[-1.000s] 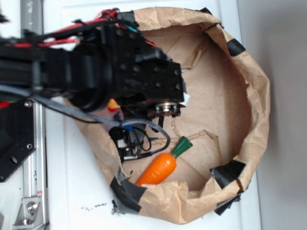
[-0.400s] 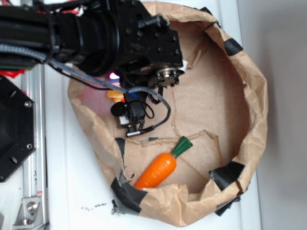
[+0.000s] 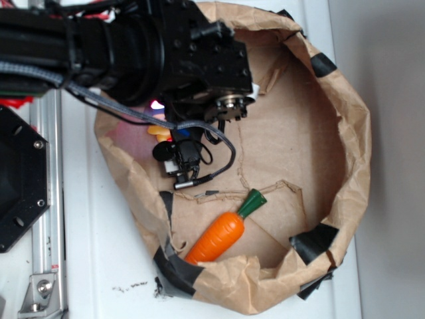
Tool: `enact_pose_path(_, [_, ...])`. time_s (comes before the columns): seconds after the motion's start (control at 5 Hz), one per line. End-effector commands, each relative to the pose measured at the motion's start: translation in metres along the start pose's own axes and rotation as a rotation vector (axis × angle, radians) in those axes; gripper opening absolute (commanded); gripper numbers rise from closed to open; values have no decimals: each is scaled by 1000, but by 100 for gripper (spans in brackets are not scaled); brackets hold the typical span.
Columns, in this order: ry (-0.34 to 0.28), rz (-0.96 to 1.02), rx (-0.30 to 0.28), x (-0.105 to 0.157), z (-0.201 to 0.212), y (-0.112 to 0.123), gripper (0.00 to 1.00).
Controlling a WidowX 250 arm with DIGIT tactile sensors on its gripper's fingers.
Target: Grab the yellow duck.
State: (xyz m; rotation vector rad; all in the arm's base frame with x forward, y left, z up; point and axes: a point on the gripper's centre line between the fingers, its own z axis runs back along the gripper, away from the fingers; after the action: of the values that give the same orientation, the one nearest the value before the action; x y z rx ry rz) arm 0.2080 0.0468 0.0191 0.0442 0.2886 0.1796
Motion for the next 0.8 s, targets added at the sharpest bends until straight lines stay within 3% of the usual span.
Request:
enact_pose_path(0.0, [-60,11,-21,-4,6,8,0])
enact_pose_path(0.4, [-93,4,-19,-6,18,6,0])
enact_pose_path(0.6, [-162,-7,-58,-10,56,-1,0])
